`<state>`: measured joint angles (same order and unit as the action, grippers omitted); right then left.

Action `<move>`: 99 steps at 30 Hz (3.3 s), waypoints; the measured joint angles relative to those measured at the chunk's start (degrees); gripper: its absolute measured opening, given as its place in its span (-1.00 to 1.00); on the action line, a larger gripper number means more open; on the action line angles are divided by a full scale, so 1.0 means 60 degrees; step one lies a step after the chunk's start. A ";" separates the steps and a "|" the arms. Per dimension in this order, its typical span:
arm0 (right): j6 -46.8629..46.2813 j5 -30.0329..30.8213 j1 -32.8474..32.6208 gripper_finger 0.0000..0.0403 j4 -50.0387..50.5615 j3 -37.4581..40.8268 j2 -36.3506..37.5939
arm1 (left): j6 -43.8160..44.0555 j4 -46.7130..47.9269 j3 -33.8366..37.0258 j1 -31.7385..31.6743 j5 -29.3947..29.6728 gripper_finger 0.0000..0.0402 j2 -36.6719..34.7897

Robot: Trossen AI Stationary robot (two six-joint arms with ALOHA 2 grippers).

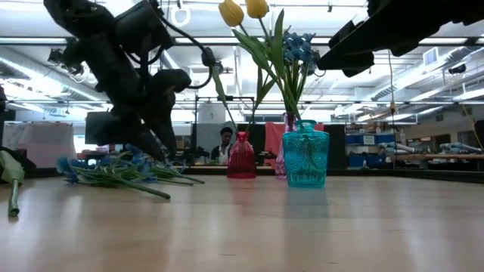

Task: Sort flowers into vase by color
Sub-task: Put the blue flowers into the pink vase

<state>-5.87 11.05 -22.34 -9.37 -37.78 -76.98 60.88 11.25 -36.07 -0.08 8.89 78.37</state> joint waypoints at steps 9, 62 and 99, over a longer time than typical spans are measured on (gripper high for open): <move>-0.0316 0.0234 0.0126 0.04 0.0034 0.0000 -0.0002 | -0.1456 0.1879 -0.1785 0.1434 -0.1416 -0.02 0.0016; -0.1107 0.0717 0.0056 0.04 -0.0211 0.0004 -0.0002 | -0.9602 0.7905 -0.5120 0.3585 0.2724 -0.92 0.3891; 0.1340 0.3912 -0.0863 -0.23 -0.4853 -0.1583 -0.4239 | -0.9926 0.7465 -0.7487 0.4477 0.4042 -0.93 0.3876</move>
<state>2.17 34.53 -27.52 -38.48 -47.28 -102.41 1.32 56.03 -80.99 26.79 33.15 101.62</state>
